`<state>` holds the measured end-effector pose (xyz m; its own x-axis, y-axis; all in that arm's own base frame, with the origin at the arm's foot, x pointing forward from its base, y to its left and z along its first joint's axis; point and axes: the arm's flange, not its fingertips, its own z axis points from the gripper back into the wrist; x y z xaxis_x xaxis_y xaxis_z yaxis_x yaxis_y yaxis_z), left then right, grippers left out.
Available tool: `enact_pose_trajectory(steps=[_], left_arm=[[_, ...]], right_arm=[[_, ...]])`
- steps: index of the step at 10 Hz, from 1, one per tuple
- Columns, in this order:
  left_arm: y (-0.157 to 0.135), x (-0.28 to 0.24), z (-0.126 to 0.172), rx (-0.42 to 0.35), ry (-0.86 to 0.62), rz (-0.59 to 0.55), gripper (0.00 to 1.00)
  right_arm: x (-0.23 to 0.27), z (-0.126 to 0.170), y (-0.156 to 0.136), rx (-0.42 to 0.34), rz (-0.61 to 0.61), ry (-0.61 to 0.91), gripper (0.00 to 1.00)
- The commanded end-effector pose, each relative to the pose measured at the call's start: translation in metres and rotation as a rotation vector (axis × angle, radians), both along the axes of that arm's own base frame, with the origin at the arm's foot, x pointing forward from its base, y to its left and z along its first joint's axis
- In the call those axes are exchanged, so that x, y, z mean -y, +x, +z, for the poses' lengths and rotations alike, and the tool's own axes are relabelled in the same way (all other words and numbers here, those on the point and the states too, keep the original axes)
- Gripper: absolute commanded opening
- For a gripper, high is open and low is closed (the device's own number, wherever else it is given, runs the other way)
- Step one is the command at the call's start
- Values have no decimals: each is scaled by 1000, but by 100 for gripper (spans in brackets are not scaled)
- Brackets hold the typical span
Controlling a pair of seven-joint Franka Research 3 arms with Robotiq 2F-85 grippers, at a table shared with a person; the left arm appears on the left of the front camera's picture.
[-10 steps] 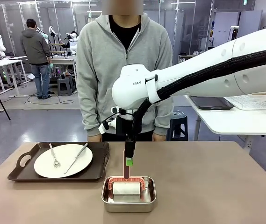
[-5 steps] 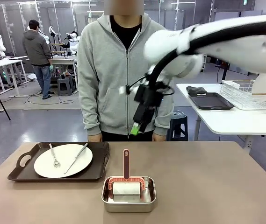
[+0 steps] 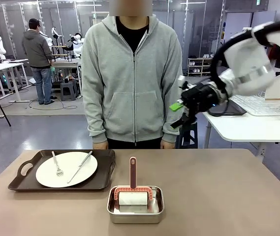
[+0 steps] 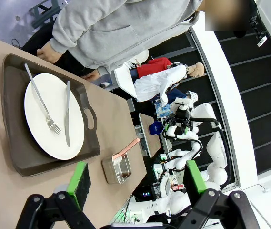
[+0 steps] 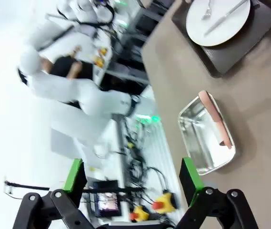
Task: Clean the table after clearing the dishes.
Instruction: When the right (or left) Handle tray is removed, use the right hand (or left hand) to clean the right (or left) side of the table with the Lint Roller.
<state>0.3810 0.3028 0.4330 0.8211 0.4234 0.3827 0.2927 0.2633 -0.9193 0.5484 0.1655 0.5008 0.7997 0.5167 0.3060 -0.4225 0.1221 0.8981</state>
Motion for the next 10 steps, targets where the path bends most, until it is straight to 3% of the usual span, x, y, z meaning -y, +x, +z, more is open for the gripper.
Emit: enact_pose_trajectory(steps=[1, 4, 7, 10], left_arm=[[-4, -1, 2, 7, -6, -4, 100], [-4, -1, 2, 7, -6, -4, 100], [-4, -1, 2, 7, -6, -4, 100], [-4, -1, 2, 7, -6, -4, 100]], right_arm=[[41, -1, -24, -104, -91, 90, 100], [176, -10, -69, -120, -301, 167, 100], [293, -19, -134, -102, -477, 181, 100], [351, -33, -195, -123, -645, 247, 100]])
